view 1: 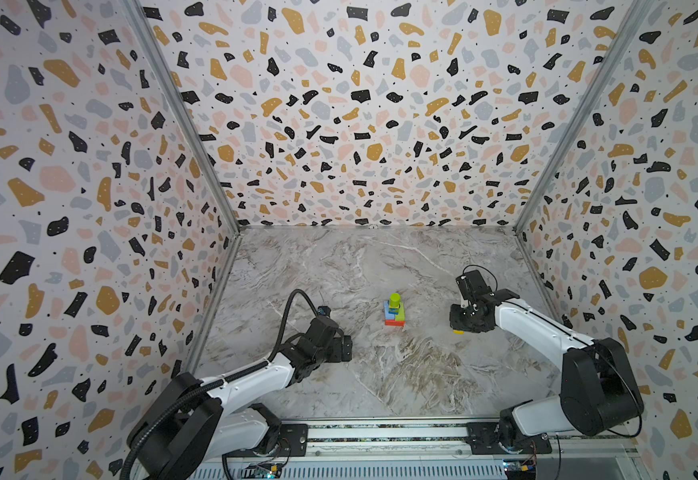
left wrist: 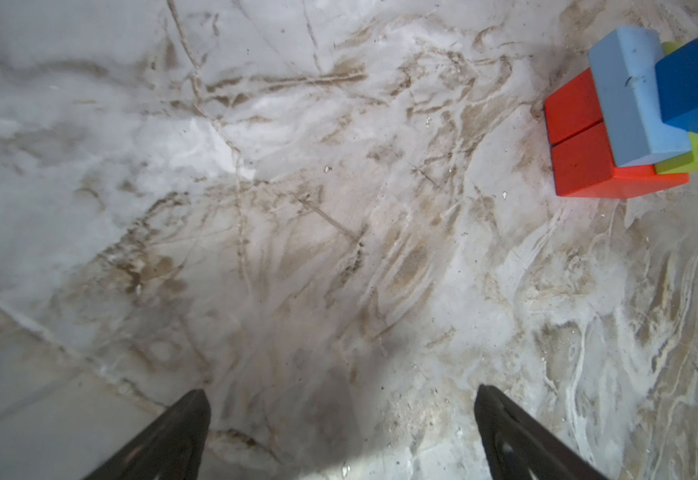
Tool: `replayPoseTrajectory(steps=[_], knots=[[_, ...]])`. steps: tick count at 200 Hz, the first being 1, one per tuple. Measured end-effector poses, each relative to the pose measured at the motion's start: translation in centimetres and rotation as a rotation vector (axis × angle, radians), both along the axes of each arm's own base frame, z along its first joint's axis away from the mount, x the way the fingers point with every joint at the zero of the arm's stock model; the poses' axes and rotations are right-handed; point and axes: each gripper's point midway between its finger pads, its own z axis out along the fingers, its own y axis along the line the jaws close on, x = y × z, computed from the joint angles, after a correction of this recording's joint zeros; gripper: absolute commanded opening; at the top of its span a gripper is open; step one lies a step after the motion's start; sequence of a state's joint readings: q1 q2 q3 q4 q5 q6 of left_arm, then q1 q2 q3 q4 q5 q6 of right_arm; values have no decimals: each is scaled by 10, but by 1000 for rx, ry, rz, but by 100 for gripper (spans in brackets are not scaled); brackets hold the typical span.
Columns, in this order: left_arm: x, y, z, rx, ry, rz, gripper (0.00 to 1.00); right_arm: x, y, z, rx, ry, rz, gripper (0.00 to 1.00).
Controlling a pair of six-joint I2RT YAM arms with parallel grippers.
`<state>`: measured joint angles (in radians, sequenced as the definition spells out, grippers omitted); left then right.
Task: Build the wood block tower
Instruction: 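Lift the yellow prism and carry it with the right gripper over the stack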
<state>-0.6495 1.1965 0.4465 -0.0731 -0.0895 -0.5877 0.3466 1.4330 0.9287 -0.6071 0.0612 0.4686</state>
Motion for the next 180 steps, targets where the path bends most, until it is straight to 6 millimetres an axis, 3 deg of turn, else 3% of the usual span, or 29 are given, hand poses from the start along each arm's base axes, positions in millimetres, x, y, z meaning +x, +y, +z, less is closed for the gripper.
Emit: replayPoseTrajectory(steps=[62,110,140,180], knots=[[15,-10,33,-16,-40,-1,100,24,24,72,26,-99,105,21],[24,-12,74,-26,-101,-2,100,29,47,123,38,-162,206,21],[31,-14,98,-14,-133,-12,100,31,70,143,42,-181,280,21],[37,-11,119,28,-168,-17,100,30,97,150,35,-169,361,21]])
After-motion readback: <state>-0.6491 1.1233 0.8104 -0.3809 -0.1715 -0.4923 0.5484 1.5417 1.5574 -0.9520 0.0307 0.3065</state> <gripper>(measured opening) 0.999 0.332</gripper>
